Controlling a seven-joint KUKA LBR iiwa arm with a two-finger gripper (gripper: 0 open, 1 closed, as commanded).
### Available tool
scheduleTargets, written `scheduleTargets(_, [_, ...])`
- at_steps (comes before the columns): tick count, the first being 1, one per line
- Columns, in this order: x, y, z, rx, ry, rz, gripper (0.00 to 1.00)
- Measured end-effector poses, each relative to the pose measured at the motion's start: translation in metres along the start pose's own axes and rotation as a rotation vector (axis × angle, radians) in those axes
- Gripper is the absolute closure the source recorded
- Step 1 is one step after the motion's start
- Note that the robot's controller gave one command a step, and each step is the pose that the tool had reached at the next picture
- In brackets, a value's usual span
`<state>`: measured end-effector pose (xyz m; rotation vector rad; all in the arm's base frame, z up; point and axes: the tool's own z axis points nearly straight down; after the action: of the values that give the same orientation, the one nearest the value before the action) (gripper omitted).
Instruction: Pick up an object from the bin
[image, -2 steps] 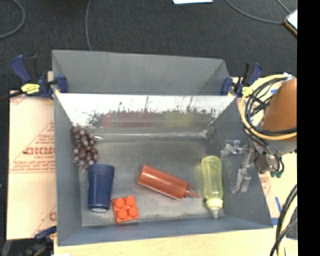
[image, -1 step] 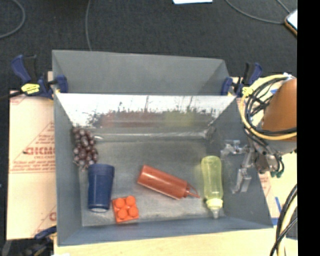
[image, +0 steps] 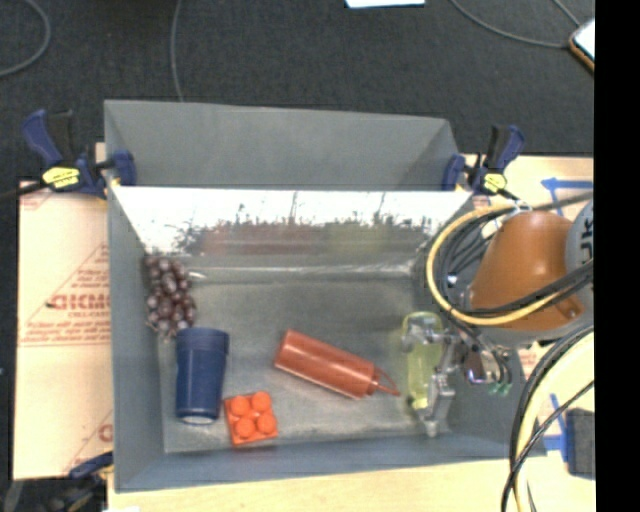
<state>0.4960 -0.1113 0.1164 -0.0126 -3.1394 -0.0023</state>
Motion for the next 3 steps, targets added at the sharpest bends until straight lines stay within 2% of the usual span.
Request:
scheduleTargets(1, [-0.001,-0.001,-0.001,0.007,-0.016,-0.018,0.0])
scheduleTargets(2, [0.005,-0.007,0.017,0.007,-0.016,-0.091,0.0])
scheduleTargets(3, [-0.048,0.043,0.046,0.01,-0.023,-0.395,0.0])
